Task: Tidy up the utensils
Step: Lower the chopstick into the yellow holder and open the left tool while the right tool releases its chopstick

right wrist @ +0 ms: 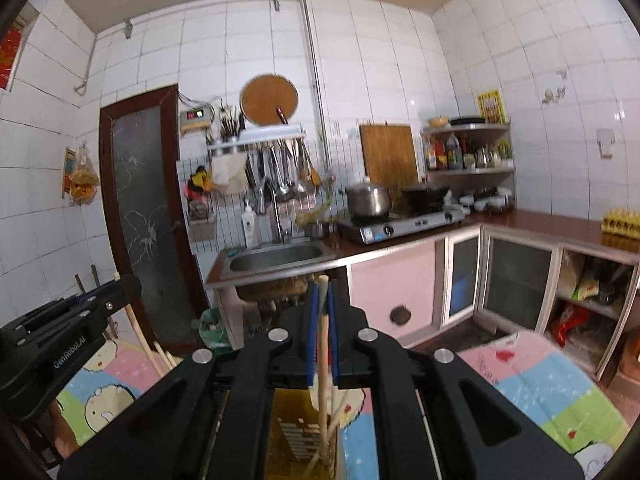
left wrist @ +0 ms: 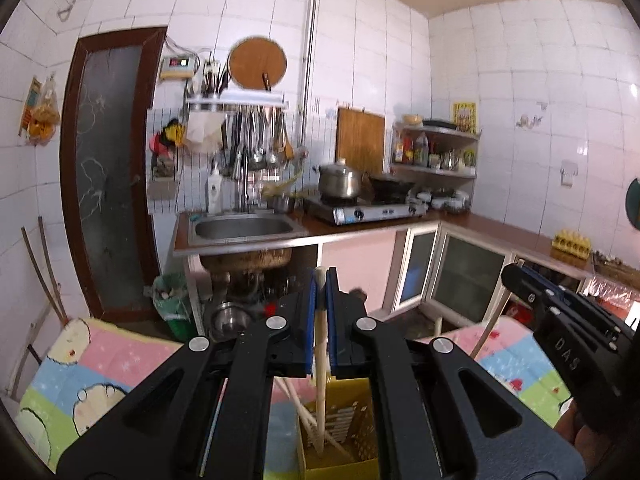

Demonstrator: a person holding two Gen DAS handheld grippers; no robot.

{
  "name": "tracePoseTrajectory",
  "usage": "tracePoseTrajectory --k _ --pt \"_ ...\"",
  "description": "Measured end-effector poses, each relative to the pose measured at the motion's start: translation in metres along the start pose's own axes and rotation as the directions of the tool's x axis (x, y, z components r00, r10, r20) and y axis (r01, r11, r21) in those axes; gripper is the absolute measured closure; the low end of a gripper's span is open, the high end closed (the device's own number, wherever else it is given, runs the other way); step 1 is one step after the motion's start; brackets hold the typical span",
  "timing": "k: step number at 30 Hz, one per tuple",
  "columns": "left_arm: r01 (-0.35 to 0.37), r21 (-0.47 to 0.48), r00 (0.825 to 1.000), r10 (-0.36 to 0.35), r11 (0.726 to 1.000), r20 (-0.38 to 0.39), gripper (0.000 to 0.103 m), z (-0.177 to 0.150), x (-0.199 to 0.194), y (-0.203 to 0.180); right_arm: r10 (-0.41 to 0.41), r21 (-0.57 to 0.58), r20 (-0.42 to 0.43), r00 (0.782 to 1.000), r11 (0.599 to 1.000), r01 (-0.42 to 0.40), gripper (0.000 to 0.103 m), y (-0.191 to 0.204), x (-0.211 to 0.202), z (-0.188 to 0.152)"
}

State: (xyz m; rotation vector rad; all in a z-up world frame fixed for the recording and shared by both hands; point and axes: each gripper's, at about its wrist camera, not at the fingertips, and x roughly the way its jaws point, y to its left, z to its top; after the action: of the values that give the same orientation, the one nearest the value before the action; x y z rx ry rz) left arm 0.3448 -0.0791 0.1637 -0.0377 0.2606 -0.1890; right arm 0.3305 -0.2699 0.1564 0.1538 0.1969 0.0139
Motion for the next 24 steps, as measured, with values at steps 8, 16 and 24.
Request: tracePoseTrajectory --k 8,16,24 --pt "-0.021 -0.034 0.989 0.016 0.999 -0.149 0.099 -0.044 0.043 0.020 0.014 0.042 -0.148 0.989 0.999 -0.008 0.097 -0.020 0.034 -0.045" --pt "-0.048 0.008 0.978 0.048 0.999 -0.201 0.085 -0.056 0.044 0.028 -0.020 -0.016 -0.230 0.973 1.000 0.017 0.077 -0.019 0.043 -0.059" --pt "-0.108 0.028 0.986 0.110 0.994 -0.124 0.022 -0.033 -0.017 0.033 -0.080 -0.031 -0.209 0.975 0.997 0.075 0.044 -0.021 -0.004 -0.039"
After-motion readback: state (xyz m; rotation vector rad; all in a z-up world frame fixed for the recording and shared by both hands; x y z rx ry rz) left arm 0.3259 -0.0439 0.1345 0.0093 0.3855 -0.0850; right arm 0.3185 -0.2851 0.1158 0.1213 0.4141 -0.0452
